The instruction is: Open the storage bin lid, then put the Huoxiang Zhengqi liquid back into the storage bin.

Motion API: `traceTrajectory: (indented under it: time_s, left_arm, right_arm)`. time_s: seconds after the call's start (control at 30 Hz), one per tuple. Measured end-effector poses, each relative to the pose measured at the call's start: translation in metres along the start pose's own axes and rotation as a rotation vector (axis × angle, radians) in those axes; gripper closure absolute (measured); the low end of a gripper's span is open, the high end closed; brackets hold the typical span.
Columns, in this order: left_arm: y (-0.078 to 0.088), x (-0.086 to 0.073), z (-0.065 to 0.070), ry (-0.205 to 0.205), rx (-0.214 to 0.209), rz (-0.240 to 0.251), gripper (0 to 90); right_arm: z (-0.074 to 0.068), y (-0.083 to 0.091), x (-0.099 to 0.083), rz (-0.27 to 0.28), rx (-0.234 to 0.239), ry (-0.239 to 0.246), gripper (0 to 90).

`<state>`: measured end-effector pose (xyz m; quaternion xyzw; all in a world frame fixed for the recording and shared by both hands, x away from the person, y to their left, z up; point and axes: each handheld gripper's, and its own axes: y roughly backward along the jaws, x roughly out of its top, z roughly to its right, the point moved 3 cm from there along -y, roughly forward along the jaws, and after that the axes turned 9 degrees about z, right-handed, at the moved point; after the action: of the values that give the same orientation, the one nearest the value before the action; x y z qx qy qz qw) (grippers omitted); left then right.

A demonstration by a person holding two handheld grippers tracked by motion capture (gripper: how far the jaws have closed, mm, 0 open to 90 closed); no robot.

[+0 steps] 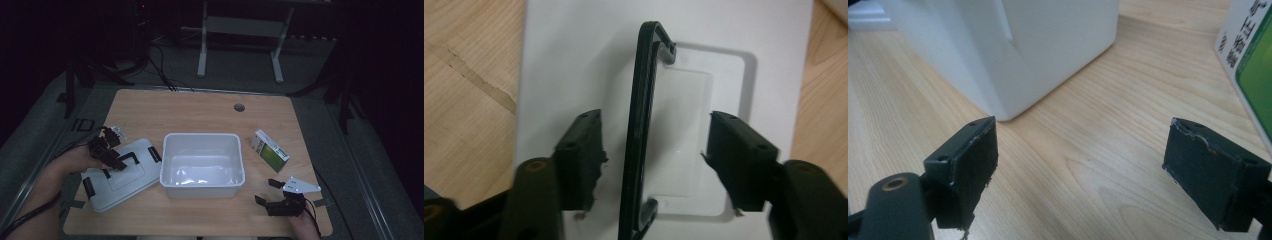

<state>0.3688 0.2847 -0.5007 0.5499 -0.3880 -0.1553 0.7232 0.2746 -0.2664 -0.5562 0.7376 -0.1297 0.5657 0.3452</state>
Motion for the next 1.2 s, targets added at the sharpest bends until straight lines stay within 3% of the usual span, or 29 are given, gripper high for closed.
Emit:
traceTrajectory:
  time_s: [0.23,0.4,0.57,0.8,1.07,1.2]
  left_arm:
    - [0.005,-0.001,0.003,0.015,-0.012,-0.003,29.2]
    - [0.007,-0.004,0.006,0.014,-0.014,-0.008,29.2]
    - [0.007,-0.005,0.008,0.003,-0.008,-0.005,29.2]
    - [0.005,-0.005,0.008,0.003,-0.019,-0.005,29.3]
    - [0.003,-0.007,0.008,-0.001,-0.016,-0.015,29.3]
    - [0.001,-0.008,0.009,-0.008,-0.021,-0.018,29.4]
  right_arm:
    - [-0.01,0.014,0.014,0.015,-0.001,0.023,14.1]
    - [-0.019,0.027,0.035,0.05,0.003,-0.005,14.0]
    - [-0.015,0.037,0.052,0.09,0.007,-0.033,14.0]
    - [0.007,0.049,0.067,0.126,-0.025,-0.052,11.1]
    - [0.045,0.052,0.078,0.087,-0.127,-0.036,16.3]
    - [0.062,0.044,0.076,0.05,-0.138,-0.045,21.9]
